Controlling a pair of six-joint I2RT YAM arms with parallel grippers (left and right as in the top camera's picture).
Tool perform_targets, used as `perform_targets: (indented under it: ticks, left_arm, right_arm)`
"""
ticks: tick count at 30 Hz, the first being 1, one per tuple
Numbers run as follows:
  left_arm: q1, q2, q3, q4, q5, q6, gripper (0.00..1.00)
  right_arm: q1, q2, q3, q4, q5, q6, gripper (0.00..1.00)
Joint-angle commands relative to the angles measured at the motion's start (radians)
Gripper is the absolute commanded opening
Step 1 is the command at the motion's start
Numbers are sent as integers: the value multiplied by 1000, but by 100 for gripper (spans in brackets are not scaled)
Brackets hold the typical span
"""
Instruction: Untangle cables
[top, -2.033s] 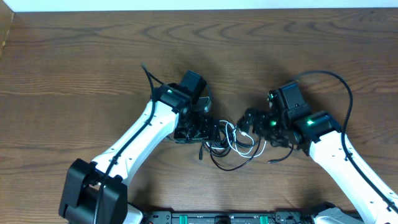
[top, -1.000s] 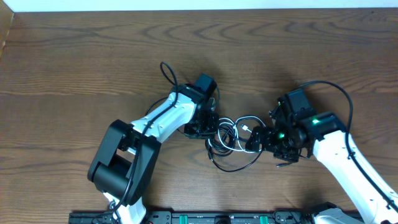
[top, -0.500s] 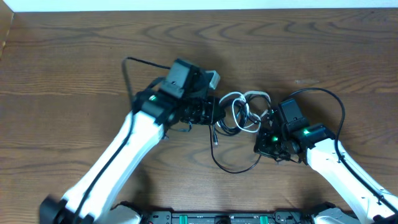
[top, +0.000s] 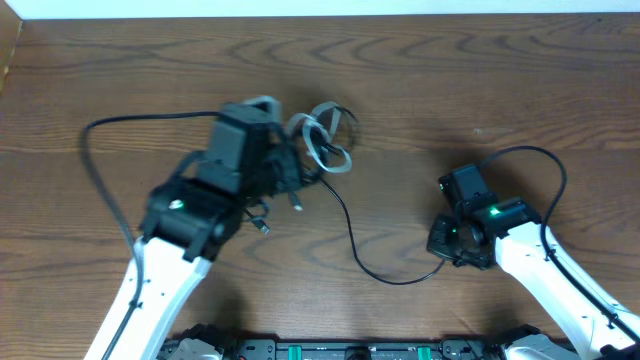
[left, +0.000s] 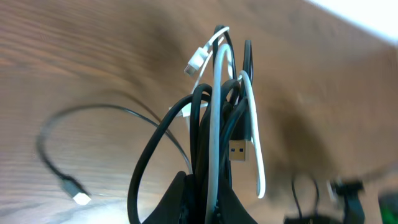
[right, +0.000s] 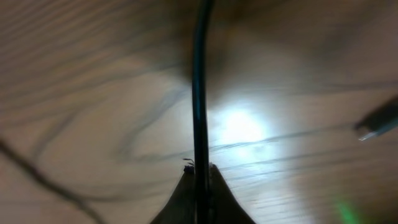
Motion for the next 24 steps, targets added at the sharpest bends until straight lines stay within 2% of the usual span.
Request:
perform_targets:
  ticks: [1,4,6,9,11,14,17,21,24]
  left_arm:
    - [66,-34,18,-8,-43,-77,8]
    - [89,-29,18,-25,6,-74,8]
    - [87,-21,17,-41,9,-71,8]
    - [87,2,17,-64,10,-69,8]
    - [87,16,17,-68,14,-43,8]
    - [87,32,17,-69,26,8,8]
    - [87,35,17,-48,101,85,8]
    - [87,34,17,-24,249,178,8]
    - [88,35,17,-24,264,199,8]
  right_arm:
    - [-24,0,-4,7,50,48,19]
    - [-24,0,-4,58,-41,29,31]
    - [-24,0,-4,102,-121,3,47]
    - [-24,0,-4,167,-238,-10,85]
    - [-24,0,-4,214,-320,-40,97]
    - [-23,0,-4,284,-457,-106,99]
    - [-23,0,-4,332,-553,-140,99]
    - [-23,0,-4,343,-551,-140,99]
    - [-24,0,-4,342,-497,-140,99]
